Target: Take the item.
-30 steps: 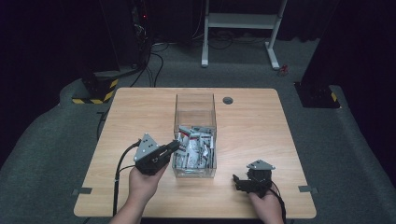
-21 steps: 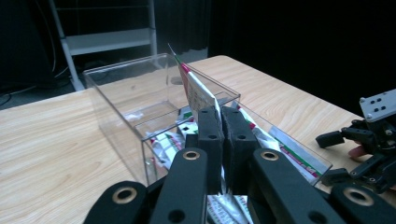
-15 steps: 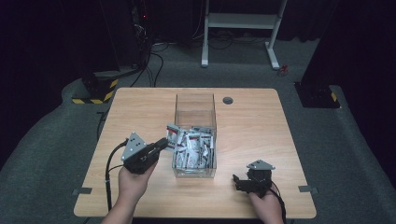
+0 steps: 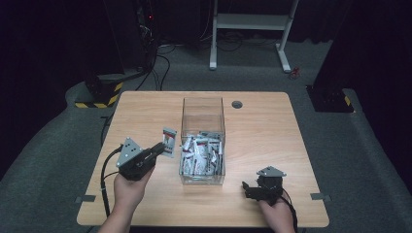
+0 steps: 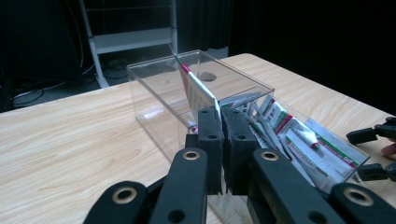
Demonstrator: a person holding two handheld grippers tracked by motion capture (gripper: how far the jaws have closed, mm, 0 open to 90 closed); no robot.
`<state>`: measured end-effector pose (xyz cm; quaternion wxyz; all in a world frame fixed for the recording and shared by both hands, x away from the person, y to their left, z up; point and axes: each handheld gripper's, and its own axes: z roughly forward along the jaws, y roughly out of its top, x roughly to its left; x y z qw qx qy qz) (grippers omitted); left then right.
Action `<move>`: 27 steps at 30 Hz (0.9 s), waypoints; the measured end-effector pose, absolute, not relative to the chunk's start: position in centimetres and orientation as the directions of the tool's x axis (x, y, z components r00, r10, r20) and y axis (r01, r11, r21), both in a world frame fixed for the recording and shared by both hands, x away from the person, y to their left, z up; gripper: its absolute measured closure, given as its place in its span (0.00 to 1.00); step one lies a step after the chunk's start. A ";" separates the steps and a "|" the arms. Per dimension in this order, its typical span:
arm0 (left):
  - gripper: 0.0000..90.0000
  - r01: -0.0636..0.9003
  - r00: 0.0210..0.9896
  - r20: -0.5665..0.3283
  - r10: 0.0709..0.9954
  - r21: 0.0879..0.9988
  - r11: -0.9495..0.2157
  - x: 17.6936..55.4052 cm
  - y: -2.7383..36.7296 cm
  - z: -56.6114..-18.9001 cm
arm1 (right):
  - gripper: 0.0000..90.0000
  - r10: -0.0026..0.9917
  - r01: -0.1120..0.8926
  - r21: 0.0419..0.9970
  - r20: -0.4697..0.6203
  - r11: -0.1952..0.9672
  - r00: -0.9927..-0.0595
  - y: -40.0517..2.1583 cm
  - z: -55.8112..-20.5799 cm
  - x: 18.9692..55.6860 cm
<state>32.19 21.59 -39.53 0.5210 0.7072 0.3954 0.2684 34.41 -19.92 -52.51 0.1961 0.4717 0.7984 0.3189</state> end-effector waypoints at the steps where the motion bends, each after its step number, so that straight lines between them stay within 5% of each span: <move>1: 0.97 0.280 0.540 -0.032 0.841 0.949 -0.143 32.2 21.8 -39.6 | 0.09 0.878 0.628 0.694 -0.012 0.352 -0.478 -19.9 -52.5 34.4; 27: 0.97 0.314 0.467 -0.045 0.883 0.942 -0.118 33.3 24.9 -40.9 | 0.09 0.878 0.629 0.694 -0.011 0.351 -0.478 -19.9 -52.5 34.4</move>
